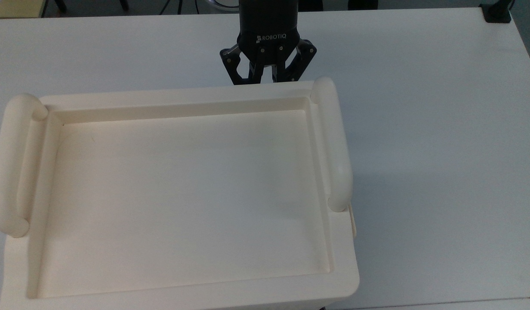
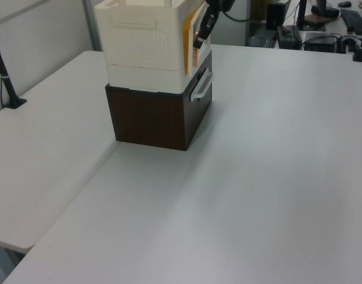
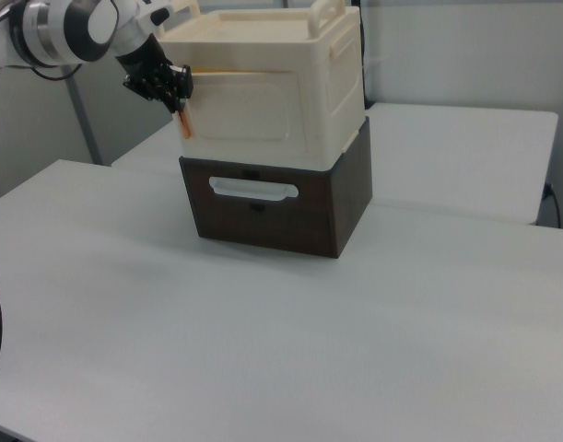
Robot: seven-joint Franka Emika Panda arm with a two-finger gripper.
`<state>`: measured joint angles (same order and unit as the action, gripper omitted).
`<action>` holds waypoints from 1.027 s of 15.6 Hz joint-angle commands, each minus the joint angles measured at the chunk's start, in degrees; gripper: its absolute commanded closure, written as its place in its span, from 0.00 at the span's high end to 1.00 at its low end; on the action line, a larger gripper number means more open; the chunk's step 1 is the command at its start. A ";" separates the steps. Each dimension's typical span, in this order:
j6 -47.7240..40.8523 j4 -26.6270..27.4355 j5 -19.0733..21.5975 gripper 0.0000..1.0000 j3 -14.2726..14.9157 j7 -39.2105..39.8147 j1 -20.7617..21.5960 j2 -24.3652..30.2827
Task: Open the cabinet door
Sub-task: 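Pull the door handle outward, swinging the cream door open on its hinge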
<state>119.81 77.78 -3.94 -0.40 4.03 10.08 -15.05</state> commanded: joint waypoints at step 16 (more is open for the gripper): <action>-37.89 -2.79 0.16 1.00 0.93 2.13 -8.14 12.32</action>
<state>83.61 77.29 -3.99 0.28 4.76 3.50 -3.76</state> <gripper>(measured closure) 0.000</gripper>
